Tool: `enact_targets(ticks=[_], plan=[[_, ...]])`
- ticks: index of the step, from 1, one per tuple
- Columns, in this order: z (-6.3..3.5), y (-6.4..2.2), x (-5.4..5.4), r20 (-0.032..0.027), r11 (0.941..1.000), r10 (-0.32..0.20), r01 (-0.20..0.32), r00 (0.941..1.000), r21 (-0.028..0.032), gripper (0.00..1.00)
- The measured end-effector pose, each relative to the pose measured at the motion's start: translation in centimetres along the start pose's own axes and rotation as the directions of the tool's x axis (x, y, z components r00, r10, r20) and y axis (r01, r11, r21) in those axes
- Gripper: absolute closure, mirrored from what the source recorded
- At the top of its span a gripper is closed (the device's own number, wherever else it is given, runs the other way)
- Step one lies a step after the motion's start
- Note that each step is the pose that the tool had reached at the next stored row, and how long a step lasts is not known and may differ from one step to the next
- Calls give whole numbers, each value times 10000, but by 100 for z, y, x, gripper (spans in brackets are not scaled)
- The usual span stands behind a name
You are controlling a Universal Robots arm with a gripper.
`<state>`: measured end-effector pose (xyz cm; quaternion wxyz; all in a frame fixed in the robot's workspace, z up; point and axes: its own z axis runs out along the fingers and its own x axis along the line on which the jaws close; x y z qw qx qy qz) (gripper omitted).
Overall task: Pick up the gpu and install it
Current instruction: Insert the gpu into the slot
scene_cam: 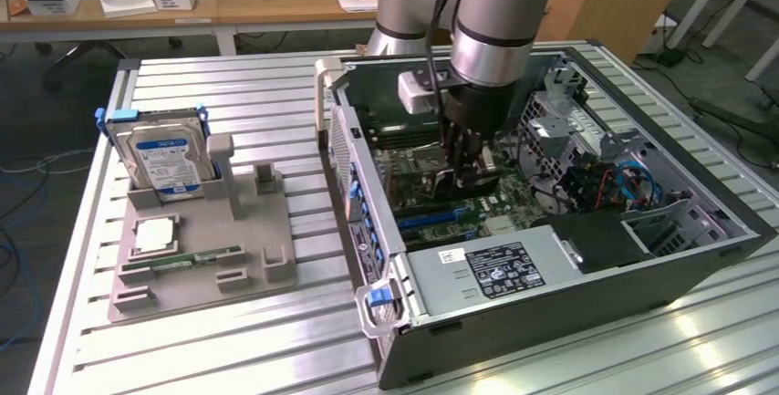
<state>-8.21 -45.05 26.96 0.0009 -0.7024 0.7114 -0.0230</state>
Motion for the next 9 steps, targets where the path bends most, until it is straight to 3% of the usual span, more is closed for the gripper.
enact_targets(ticks=[9], plan=[[66, 14, 0, 2, 10000, 1, -1, 10000, 1, 73]])
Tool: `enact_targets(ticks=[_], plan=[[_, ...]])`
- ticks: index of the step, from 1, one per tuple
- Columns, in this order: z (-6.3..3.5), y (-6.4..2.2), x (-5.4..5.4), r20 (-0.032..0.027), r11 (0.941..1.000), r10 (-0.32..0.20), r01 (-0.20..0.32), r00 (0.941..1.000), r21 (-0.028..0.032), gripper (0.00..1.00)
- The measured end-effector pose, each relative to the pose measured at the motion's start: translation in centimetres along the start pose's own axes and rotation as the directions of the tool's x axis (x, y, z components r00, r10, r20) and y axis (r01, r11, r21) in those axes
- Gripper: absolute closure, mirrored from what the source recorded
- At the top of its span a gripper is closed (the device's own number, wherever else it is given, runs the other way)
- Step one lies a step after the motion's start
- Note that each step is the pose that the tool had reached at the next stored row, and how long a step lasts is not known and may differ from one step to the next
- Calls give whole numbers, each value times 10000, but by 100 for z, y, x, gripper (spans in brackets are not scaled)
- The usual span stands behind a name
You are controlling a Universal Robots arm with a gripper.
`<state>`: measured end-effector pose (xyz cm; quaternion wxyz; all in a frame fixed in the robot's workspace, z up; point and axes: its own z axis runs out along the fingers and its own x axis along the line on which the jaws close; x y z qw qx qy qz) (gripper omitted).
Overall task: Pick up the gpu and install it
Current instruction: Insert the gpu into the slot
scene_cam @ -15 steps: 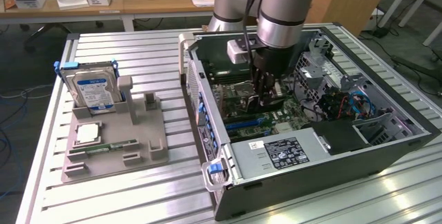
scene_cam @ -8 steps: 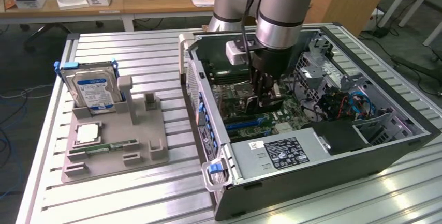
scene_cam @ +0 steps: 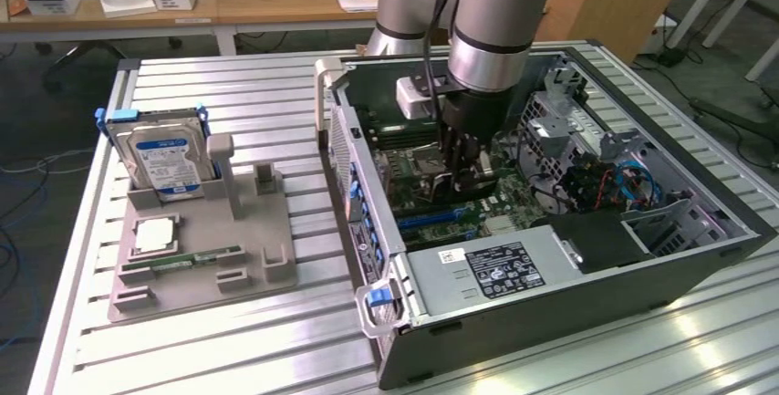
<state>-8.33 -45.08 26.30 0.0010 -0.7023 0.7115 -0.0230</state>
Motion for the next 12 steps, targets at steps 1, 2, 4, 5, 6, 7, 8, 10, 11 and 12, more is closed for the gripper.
enact_targets(ticks=[1, 2, 4, 5, 6, 7, 8, 10, 11, 12], plan=[[8, 1, 0, 0, 10000, 1, -1, 10000, 0, 73], [15, 1, 0, -1, 10000, 0, 0, 10000, 0, 73], [33, 2, 0, 0, 10000, 1, -1, 10000, 0, 73], [39, 2, 0, 0, 10000, 1, -1, 10000, 0, 73], [44, 2, 0, -1, 10000, 1, -1, 10000, -1, 73], [50, 3, 0, -1, 10000, 1, -1, 10000, -1, 73], [55, 3, 0, -1, 10000, 1, -1, 10000, 0, 73], [57, 10, 5, -2, 10000, 3, -3, 10000, 3, 73], [58, 19, 7, -1, 10000, 3, -3, 10000, 15, 73], [59, 25, 8, -1, 10000, 2, -2, 10000, 23, 73]])
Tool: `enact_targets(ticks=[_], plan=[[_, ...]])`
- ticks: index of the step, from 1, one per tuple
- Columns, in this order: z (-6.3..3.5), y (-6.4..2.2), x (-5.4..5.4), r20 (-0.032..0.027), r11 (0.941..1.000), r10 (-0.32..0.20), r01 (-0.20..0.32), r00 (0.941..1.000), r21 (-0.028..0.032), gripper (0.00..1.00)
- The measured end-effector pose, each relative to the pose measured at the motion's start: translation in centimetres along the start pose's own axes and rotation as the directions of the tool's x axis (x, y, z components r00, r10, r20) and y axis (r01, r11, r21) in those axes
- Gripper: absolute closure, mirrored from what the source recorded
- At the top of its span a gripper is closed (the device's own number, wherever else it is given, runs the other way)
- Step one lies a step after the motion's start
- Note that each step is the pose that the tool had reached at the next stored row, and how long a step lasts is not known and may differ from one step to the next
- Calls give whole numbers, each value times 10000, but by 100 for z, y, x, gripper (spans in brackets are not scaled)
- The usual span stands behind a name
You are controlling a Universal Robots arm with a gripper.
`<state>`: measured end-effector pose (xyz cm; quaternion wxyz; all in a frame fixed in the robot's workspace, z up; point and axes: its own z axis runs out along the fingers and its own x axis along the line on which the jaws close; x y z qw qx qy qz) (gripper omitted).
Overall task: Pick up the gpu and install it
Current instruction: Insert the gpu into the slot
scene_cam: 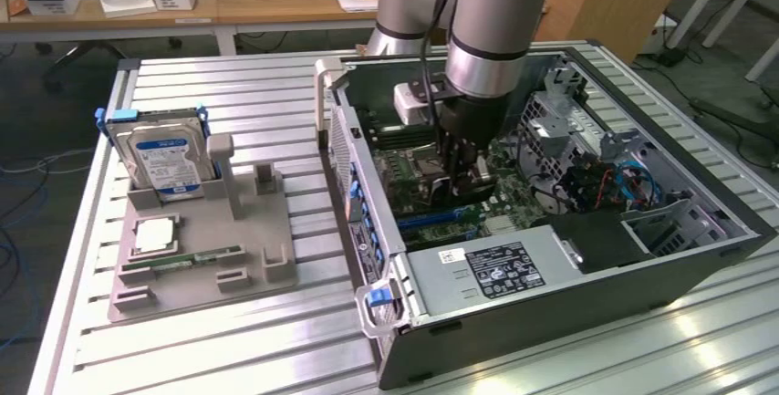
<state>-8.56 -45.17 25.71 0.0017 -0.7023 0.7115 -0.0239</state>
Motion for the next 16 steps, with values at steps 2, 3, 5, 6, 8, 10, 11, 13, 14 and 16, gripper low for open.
enact_targets(ticks=[2, 3, 5, 6, 8, 10, 11, 13, 14, 16], plan=[[4, 5, 0, 2, 10000, -1, 1, 10000, 12, 73], [6, 6, 1, 1, 10000, -3, 3, 10000, 21, 73], [11, 13, 1, 0, 10000, -1, 1, 10000, 48, 73], [15, 16, 1, 3, 10000, -1, 1, 10000, 60, 73], [19, 19, 7, 3, 10000, -3, 3, 10000, 75, 73], [25, 21, 12, 5, 10000, -2, 2, 10000, 83, 73], [28, 22, 13, 4, 10000, -1, 1, 10000, 82, 73], [34, 23, 17, 2, 10000, -1, 1, 10000, 82, 73], [39, 23, 17, 2, 10000, -2, 2, 10000, 82, 73], [47, 24, 17, 2, 10000, -4, 4, 10000, 83, 73]])
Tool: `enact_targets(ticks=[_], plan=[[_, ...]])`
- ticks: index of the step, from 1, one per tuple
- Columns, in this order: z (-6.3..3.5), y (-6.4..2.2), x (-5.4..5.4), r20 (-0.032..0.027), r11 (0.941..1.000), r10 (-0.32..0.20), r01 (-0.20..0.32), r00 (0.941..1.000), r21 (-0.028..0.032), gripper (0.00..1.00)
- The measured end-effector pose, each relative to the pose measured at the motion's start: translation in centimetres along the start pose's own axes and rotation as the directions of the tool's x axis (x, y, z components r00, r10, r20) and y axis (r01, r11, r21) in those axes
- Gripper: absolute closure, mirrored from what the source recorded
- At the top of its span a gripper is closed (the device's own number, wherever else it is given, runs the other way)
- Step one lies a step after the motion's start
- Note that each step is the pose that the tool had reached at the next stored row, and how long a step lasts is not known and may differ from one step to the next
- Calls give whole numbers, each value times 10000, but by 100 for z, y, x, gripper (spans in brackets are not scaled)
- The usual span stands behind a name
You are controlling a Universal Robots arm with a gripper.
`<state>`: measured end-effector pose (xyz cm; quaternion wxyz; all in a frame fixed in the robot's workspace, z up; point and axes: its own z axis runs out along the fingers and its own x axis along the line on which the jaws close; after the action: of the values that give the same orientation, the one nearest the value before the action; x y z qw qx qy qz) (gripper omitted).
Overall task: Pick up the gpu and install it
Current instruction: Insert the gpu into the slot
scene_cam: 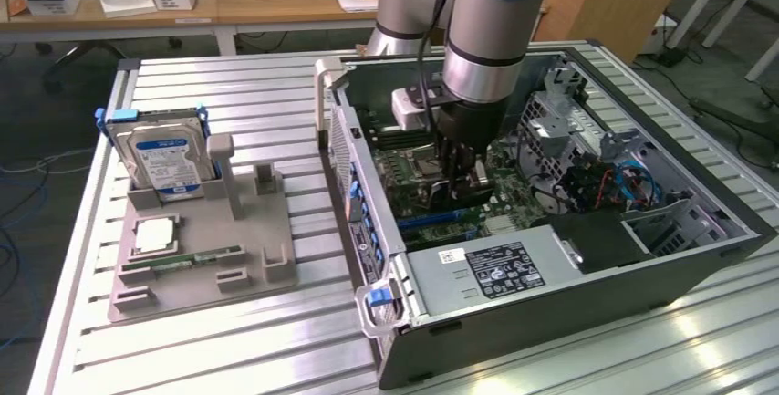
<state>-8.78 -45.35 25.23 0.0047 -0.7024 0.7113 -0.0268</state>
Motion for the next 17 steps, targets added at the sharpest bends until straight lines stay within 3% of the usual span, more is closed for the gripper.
enact_targets(ticks=[17], plan=[[71, 36, -2, 1, 10000, 7, -7, 10000, 0, 73]])
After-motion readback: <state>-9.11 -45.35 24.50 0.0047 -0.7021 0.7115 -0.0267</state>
